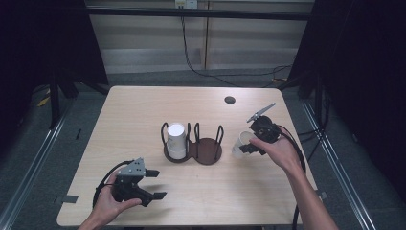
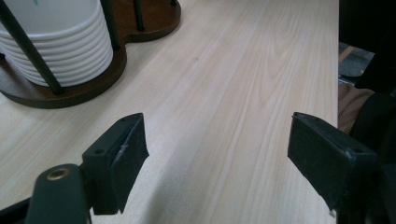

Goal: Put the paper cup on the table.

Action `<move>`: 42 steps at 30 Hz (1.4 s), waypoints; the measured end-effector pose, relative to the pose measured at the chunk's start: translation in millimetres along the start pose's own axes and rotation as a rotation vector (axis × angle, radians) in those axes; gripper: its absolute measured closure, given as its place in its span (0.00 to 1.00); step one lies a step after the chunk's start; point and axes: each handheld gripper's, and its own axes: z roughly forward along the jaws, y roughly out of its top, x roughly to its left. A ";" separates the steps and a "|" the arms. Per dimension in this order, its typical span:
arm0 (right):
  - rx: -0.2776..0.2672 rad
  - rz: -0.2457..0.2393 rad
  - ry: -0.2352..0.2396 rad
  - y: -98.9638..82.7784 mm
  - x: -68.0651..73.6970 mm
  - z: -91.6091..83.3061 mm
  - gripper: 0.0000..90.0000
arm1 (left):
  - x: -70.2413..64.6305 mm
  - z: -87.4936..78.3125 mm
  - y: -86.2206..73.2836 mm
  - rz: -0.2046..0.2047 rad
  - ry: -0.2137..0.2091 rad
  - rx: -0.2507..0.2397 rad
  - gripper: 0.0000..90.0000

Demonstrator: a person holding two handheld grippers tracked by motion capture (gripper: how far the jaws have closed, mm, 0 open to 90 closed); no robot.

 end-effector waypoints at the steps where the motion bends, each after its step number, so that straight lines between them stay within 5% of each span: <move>1: 0.010 -0.003 -0.005 1.1 0.1 0.7 0.28 | -0.5 0.6 -0.1 -0.005 -0.003 -0.003 0.22; 15: 0.112 -0.008 -0.053 10.0 -5.5 11.1 0.28 | -2.3 2.3 0.0 0.013 -0.006 0.010 0.23; 36: 0.197 -0.014 -0.130 12.0 -16.6 28.1 0.27 | -2.8 1.7 0.3 0.016 0.011 0.010 0.24; 42: 0.180 -0.014 -0.124 10.1 -15.5 33.8 0.26 | -1.8 -0.7 0.6 0.003 0.024 -0.010 0.24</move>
